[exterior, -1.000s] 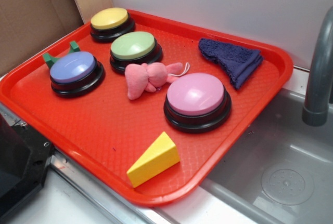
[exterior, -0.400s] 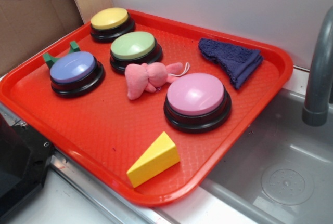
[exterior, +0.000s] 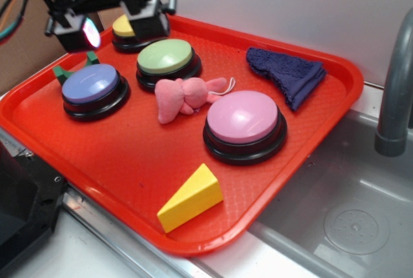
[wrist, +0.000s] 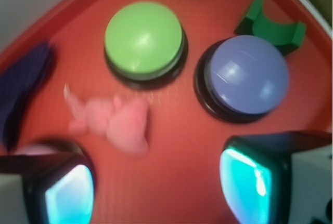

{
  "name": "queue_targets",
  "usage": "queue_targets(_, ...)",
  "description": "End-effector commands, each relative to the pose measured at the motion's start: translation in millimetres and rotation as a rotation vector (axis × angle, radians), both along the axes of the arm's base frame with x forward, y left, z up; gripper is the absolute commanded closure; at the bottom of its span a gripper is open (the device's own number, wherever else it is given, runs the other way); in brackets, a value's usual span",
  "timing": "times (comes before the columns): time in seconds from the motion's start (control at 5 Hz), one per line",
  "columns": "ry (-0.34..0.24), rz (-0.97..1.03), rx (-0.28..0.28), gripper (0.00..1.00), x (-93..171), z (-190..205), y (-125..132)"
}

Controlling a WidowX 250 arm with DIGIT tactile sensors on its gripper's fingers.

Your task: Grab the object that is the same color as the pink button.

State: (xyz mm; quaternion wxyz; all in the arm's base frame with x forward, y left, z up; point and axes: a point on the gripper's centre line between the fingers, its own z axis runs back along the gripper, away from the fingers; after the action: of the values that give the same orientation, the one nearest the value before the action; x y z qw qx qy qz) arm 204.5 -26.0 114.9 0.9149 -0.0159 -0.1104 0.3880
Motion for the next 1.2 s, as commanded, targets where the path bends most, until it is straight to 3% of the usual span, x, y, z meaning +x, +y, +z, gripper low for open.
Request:
queue_targets(0.0, 0.023, 0.032, 0.008, 0.0, 28, -38, 4)
queue_targets(0.2, 0.085, -0.006, -0.05, 0.0, 28, -55, 3)
queue_targets(0.6, 0.099, 0.0, -0.058, 0.0, 27, -75, 5)
queue_targets(0.8, 0.122, 0.004, -0.1, 0.02, 30, -82, 3)
queue_targets(1.0, 0.101, 0.0, -0.081, 1.0, 32, -82, 5)
